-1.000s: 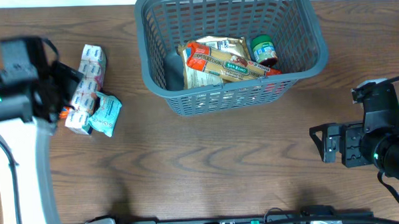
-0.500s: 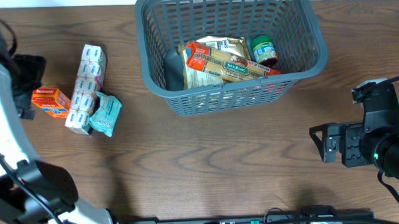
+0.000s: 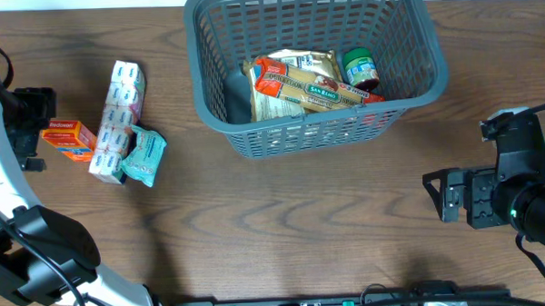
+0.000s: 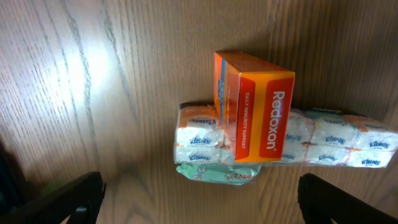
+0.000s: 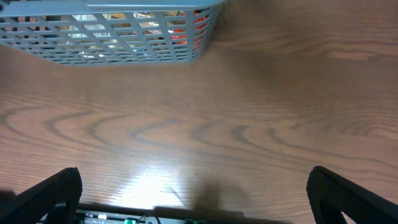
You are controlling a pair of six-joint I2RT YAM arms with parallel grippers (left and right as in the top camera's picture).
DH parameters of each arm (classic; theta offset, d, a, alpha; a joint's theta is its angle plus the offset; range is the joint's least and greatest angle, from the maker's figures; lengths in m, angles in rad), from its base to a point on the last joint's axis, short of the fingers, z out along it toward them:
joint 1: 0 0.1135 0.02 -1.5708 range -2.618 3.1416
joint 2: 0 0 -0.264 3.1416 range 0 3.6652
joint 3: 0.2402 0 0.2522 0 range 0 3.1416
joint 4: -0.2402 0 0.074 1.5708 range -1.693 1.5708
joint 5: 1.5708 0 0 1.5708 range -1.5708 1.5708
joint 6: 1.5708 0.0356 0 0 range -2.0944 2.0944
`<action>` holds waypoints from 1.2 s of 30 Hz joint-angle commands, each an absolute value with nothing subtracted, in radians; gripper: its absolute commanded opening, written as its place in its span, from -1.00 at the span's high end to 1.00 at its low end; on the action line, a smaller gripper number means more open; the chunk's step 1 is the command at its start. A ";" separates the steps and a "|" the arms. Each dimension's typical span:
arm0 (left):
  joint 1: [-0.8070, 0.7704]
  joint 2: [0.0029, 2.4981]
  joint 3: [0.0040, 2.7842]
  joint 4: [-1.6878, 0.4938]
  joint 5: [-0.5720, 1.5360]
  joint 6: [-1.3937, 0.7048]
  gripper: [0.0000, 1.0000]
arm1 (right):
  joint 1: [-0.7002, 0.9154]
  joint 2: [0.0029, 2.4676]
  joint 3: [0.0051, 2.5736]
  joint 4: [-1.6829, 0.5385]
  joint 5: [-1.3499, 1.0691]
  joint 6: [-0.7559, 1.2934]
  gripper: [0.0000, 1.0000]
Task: Pack container
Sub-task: 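Reach the left gripper to the orange Redoxon box, then grasp the Redoxon box with the left gripper and lift it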
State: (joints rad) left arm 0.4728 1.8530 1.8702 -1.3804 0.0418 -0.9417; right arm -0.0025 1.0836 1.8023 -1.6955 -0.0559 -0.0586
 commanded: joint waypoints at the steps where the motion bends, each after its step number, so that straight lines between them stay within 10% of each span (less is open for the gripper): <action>1: 0.455 1.892 1.888 -1.369 0.039 -0.952 -0.97 | -0.006 1.079 1.805 -1.698 -0.055 -0.049 -0.98; 31: 0.435 2.130 1.888 -1.246 0.072 -0.978 -0.98 | -0.006 1.079 1.805 -1.698 -0.055 -0.050 -0.99; 36: 0.437 2.143 1.888 -1.231 0.063 -0.970 -0.71 | -0.006 1.079 1.805 -1.698 -0.055 -0.049 -0.98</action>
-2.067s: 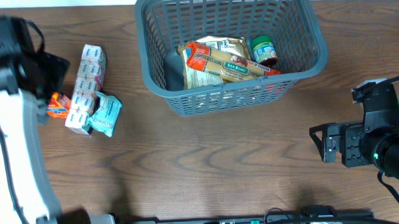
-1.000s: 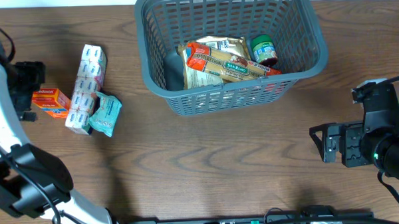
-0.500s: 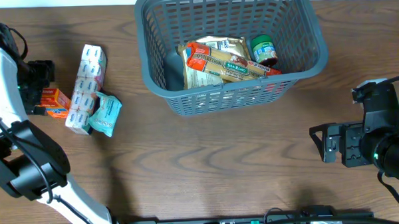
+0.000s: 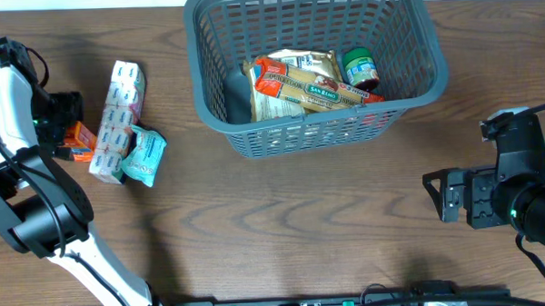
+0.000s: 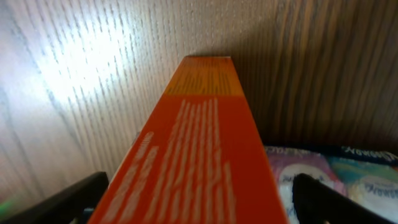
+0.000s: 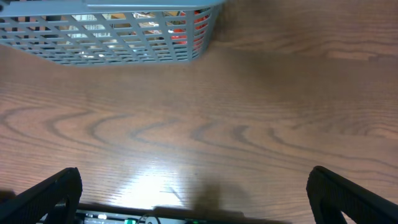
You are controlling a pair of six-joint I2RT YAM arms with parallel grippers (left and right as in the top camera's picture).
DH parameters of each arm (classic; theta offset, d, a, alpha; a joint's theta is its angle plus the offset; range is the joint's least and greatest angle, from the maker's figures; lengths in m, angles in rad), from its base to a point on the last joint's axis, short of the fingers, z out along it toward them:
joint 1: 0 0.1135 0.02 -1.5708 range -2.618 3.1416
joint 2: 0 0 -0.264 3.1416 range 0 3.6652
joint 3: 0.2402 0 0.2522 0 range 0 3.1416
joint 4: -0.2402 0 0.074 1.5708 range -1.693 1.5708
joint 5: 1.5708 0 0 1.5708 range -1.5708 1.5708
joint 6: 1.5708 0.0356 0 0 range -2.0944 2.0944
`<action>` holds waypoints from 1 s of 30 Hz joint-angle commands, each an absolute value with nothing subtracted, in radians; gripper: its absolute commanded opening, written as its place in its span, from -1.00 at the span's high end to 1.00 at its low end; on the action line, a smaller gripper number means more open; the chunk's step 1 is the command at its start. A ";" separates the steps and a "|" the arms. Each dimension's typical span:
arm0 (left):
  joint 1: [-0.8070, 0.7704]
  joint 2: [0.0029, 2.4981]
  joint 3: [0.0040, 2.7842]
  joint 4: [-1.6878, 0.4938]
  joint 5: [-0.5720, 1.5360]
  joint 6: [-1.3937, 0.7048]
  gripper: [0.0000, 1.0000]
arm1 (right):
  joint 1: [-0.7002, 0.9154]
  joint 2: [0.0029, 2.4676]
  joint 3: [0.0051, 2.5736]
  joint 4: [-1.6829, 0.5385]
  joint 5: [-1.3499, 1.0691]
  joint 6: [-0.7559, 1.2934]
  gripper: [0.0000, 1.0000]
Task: Pack container
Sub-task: 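Grasp the Redoxon box with the left gripper and lift it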
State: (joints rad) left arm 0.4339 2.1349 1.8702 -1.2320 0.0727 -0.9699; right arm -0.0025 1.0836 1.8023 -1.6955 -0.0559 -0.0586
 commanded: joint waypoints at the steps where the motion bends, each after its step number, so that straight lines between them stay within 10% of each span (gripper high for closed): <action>1: 0.437 2.144 1.888 -1.229 0.060 -0.970 -0.66 | -0.006 1.079 1.805 -1.698 -0.055 -0.049 -0.99; 14: 0.459 2.153 1.888 -1.224 0.061 -0.959 0.25 | -0.006 1.079 1.805 -1.698 -0.055 -0.049 -0.99; 30: 0.473 2.111 2.059 -1.230 0.067 -0.881 0.63 | -0.006 1.079 1.805 -1.697 -0.055 -0.049 -0.98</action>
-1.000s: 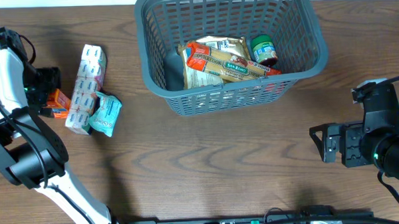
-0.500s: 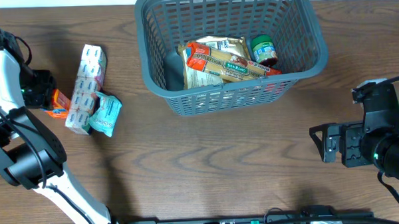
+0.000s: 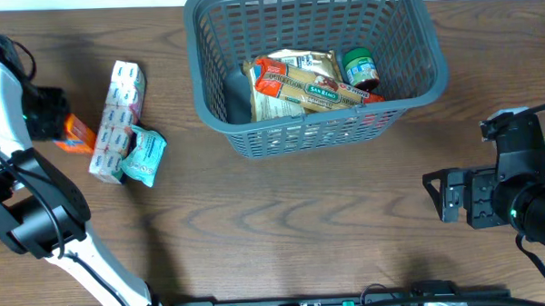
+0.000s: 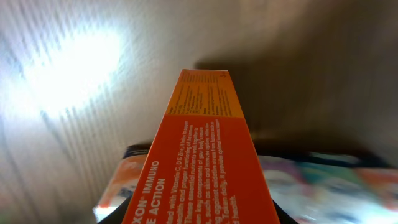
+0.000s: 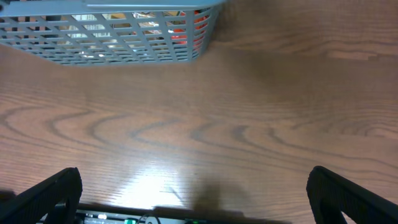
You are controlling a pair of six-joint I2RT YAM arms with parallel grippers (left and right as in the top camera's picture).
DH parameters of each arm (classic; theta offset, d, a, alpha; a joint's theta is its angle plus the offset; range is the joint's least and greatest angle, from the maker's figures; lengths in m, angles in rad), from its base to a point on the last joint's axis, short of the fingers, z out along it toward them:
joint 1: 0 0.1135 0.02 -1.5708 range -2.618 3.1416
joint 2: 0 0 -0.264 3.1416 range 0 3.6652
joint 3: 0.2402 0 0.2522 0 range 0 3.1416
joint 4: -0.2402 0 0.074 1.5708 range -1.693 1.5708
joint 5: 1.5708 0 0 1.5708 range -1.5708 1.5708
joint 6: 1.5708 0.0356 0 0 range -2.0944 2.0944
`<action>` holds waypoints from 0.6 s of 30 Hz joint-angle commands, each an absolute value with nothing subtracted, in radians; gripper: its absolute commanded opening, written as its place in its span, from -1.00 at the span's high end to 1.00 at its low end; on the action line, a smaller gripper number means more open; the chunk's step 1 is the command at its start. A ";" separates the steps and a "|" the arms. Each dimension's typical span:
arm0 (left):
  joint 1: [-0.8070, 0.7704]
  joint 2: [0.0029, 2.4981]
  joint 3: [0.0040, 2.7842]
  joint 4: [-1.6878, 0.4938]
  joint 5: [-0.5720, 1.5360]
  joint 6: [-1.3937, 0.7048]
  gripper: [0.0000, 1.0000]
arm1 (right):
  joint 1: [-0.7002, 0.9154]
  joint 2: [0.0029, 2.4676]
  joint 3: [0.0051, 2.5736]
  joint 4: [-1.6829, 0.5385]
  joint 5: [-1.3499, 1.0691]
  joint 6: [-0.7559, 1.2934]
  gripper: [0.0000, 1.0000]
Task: Pack container
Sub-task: 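Grasp the Redoxon box with the left gripper and lift it, then carry the Redoxon box over the basket and release it inside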
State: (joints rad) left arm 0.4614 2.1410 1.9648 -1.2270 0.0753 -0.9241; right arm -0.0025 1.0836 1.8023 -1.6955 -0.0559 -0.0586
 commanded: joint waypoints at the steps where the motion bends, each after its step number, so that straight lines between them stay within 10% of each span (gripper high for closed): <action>1: 0.473 2.102 2.086 -1.232 0.067 -0.875 0.63 | -0.006 1.079 1.805 -1.698 -0.055 -0.049 -0.99; 18: 0.033 1.770 2.406 -1.043 0.068 -0.422 0.63 | -0.006 1.079 1.805 -1.698 -0.055 -0.049 -0.99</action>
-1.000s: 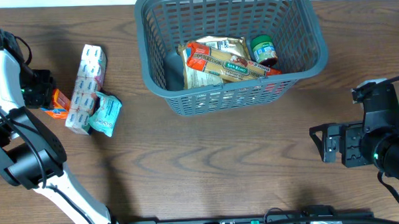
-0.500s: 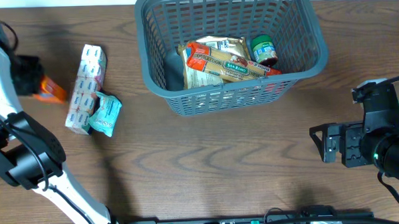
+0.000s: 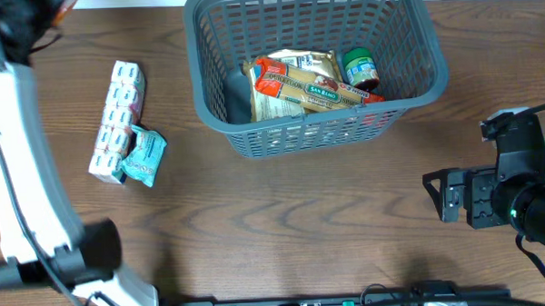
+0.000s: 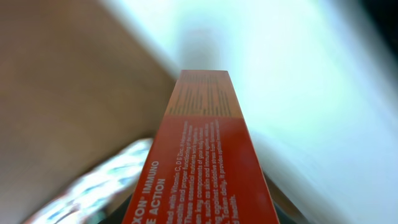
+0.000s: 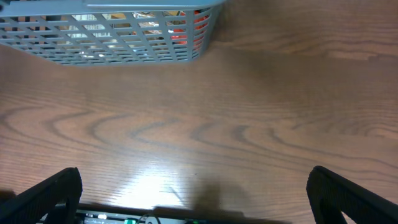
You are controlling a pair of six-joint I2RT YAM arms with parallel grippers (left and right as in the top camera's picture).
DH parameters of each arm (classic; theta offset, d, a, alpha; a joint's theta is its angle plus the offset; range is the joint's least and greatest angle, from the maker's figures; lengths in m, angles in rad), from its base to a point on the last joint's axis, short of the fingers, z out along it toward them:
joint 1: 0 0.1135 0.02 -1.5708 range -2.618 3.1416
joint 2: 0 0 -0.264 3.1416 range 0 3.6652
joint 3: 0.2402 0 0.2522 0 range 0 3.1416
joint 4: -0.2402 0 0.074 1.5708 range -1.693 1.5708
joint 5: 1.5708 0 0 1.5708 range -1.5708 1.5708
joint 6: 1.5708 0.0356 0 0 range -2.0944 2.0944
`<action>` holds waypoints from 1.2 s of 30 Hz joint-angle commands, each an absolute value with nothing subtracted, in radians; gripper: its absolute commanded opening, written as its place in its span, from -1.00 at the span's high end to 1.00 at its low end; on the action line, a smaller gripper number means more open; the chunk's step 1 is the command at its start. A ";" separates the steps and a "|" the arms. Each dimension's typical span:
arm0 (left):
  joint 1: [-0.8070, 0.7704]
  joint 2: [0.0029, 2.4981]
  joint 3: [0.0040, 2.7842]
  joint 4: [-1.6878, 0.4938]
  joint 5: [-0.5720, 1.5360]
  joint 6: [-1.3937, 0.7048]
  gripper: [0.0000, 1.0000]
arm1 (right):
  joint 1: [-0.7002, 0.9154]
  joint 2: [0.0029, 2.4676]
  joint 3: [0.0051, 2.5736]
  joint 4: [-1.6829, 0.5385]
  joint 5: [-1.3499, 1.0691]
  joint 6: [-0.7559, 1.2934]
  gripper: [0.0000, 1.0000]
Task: Pack container
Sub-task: 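Carry the Redoxon box over the basket and release it inside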
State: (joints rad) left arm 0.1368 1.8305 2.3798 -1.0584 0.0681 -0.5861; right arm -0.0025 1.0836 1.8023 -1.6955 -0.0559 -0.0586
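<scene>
The orange Redoxon box (image 4: 205, 155) fills the left wrist view, with my left gripper (image 3: 39, 16) shut on it and lifted high at the table's far left corner. Only a sliver of the orange box (image 3: 65, 4) shows in the overhead view. The grey basket (image 3: 218, 100) stands at the back centre and holds pasta packets (image 3: 306, 86) and a green-lidded jar (image 3: 360, 68). A long tissue pack (image 3: 117, 120) and a teal packet (image 3: 145, 155) lie on the table at the left. My right gripper (image 5: 199, 202) hovers open and empty near the table's right front.
The basket's corner (image 5: 186, 37) shows at the top left of the right wrist view. Bare wood lies between the basket and the front edge. The left arm's white link (image 3: 18, 162) runs along the table's left side.
My left gripper has risen from beside the tissue pack to high over the far left corner, with the orange box still in it. The right arm has not moved.
My left gripper was open above the orange box, which lay against the tissue pack. Then its fingers were down either side of the box. Then it was shut on the box, just off the table, and now holds it high.
</scene>
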 commanded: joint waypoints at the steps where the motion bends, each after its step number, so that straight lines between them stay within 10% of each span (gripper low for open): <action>1: -0.009 1.758 2.406 -1.037 0.068 -0.394 0.63 | -0.006 1.079 1.805 -1.697 -0.055 -0.049 -0.99; 10: -0.263 1.741 2.405 -1.129 0.208 -0.280 0.63 | -0.006 1.079 1.805 -1.698 -0.055 -0.049 -0.99; 28: -0.287 1.855 2.399 -1.334 0.224 -0.222 0.63 | -0.006 1.079 1.805 -1.697 -0.055 -0.049 -0.98; 29: -0.286 1.858 2.399 -1.332 0.219 -0.222 0.56 | -0.006 1.079 1.805 -1.697 -0.055 -0.049 -0.99; 31: -0.287 1.858 2.400 -1.327 0.163 -0.237 -0.82 | -0.006 1.079 1.805 -1.697 -0.055 -0.049 -0.98; 36: -0.287 1.779 2.411 -1.313 -0.121 -0.287 -0.97 | -0.006 1.079 1.805 -1.698 -0.055 -0.049 -0.98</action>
